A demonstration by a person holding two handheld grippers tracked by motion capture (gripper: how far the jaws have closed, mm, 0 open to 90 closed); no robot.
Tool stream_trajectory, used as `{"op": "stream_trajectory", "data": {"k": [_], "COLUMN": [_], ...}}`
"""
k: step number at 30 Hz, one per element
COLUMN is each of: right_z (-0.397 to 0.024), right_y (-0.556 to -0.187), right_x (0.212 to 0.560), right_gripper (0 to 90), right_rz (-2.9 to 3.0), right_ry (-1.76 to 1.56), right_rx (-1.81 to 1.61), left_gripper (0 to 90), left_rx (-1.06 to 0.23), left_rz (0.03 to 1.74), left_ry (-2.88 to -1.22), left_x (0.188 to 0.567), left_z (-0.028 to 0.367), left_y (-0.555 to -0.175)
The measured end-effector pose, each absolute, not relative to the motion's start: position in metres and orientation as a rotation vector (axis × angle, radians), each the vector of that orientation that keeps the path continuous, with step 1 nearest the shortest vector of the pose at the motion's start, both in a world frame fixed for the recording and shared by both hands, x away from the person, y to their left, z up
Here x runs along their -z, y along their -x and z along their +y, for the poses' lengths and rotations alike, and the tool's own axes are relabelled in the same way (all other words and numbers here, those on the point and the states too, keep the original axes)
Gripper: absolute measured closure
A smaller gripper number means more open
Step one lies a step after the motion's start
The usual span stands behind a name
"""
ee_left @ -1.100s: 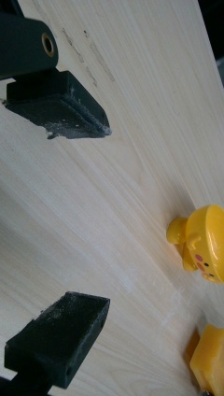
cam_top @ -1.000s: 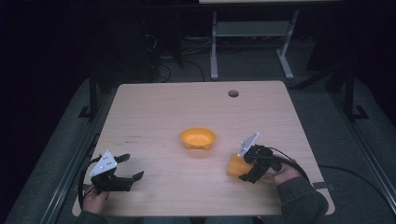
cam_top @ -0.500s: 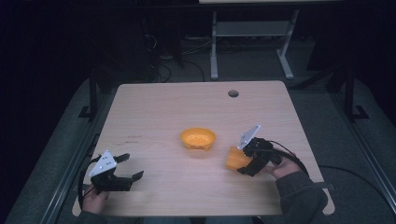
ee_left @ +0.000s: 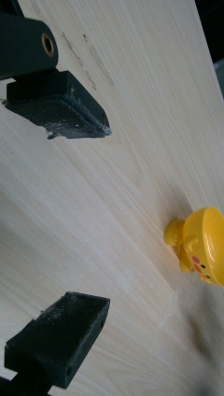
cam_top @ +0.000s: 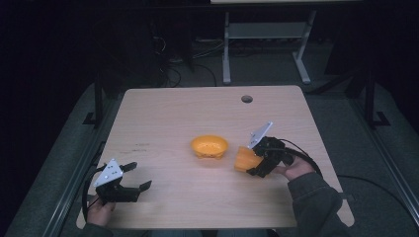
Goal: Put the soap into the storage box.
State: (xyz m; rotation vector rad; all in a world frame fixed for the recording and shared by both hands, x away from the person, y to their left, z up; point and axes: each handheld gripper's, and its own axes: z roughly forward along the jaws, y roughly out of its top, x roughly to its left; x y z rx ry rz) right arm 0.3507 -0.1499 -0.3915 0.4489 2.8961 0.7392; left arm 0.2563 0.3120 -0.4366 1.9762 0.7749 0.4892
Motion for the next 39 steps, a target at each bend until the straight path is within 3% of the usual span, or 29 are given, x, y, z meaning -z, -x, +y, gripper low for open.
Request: {"op": "stream_trajectory", "data": {"k": [39], "right_z": [-0.125], "right_y": [-0.382], "right_x": [0.379], "right_gripper": [20.5], "right_rz": [2.897], "right_ry": [-0.399], "right_rx": [-0.805], "left_gripper": [14.3], "left_rx": [-0.490], "left_rz": [0.772], "left_ry": [-1.975], "left_x": [0.436], "left_z": [0.313], "left_y": [-0.257]}}
